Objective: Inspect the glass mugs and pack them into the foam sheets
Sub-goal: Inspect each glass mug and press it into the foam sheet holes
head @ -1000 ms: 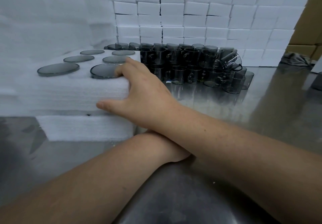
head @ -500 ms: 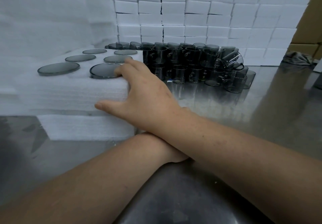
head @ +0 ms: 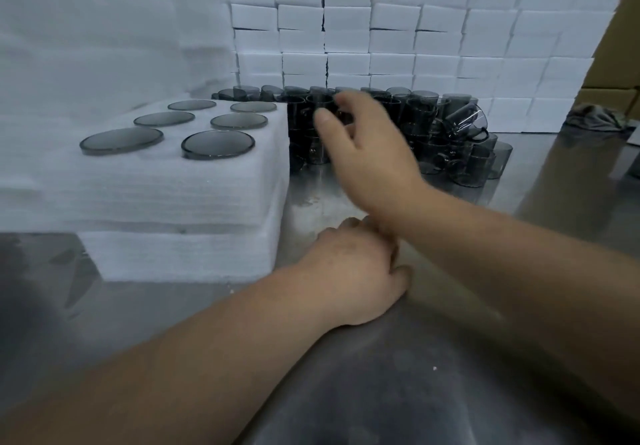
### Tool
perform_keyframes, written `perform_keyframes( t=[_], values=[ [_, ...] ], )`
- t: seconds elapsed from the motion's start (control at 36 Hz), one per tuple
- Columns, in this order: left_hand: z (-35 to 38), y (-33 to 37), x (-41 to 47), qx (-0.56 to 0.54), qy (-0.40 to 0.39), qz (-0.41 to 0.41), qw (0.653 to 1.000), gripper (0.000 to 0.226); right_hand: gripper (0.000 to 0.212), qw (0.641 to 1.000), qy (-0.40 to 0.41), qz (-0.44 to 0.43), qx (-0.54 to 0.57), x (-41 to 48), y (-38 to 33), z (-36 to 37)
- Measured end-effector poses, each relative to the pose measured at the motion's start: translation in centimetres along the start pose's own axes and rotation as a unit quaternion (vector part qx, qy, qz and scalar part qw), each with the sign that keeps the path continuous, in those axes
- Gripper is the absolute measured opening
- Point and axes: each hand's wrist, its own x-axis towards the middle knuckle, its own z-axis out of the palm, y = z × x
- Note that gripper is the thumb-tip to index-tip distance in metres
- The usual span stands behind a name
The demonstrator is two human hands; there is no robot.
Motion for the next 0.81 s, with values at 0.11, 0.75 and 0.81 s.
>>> perform_keyframes(
  t=[0.11,0.75,0.81],
  values=[
    [-0.3,0.1,0.0,-0.019,-0.019,0.015,1.0,0.042,0.056,0.986,0.026,0.058,-0.152,2.9,5.2,-2.0],
    [0.2,-0.2,0.1,-0.037,0.002,0.019,0.999,0.036,0.052,0.892,-0.067,0.265,-0.359,2.7,15.9,-5.4],
    [0.2,-0.2,0.1,-0.04,0.002,0.02,0.999,0.036,0.051,0.899,-0.04,0.255,-0.354,2.5,15.6,-5.6]
  ],
)
